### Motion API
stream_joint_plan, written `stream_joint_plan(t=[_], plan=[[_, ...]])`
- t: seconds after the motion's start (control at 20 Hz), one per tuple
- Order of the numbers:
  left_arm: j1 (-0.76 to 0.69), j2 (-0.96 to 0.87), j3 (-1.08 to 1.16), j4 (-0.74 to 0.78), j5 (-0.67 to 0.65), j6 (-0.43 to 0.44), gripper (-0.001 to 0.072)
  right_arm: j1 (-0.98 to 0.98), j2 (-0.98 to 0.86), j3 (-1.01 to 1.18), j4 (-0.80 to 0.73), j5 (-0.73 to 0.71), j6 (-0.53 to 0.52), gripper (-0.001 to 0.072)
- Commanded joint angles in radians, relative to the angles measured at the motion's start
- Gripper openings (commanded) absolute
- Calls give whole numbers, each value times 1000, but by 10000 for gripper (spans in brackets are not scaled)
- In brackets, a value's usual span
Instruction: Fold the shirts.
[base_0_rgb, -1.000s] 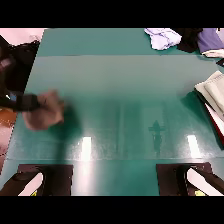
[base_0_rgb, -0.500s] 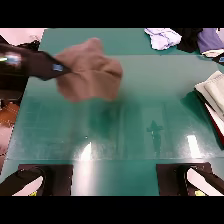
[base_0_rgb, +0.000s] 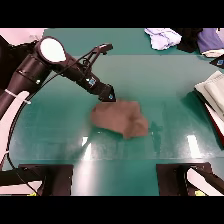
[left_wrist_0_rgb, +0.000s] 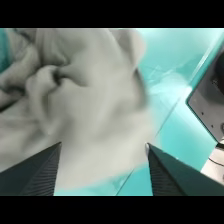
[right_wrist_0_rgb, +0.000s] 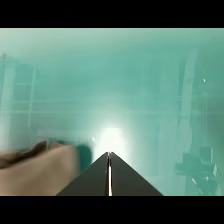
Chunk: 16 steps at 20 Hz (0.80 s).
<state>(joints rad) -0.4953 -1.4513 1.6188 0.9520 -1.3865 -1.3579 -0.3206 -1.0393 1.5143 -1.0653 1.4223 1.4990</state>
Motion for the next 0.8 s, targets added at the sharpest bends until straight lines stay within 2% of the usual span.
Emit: stream_joint_plan(t=[0.0,0.05,0.1,0.2,0.3,0.5,0.55,0.6,0.75], plan=[[69,-25,1,20,-65,1,621,1,1,0,0,13,0,18],[109,-19,0,35,-121,1,527,1,1,0,0,14,0,18],[152,-12,-7,56,-170,1,492,1,1,0,0,14,0,18],[223,26,-89,66,-182,5,493,1,1,0,0,16,0,19],[288,83,-249,69,-127,29,493,1,1,0,0,22,0,18],[375,138,-592,52,65,51,495,1,1,0,0,21,0,18],[378,135,-645,25,119,55,519,1,1,0,1,21,0,18],[378,132,-692,-19,181,57,580,1,1,0,1,22,0,18],[378,132,-783,-94,307,57,582,1,1,0,1,28,0,18]])
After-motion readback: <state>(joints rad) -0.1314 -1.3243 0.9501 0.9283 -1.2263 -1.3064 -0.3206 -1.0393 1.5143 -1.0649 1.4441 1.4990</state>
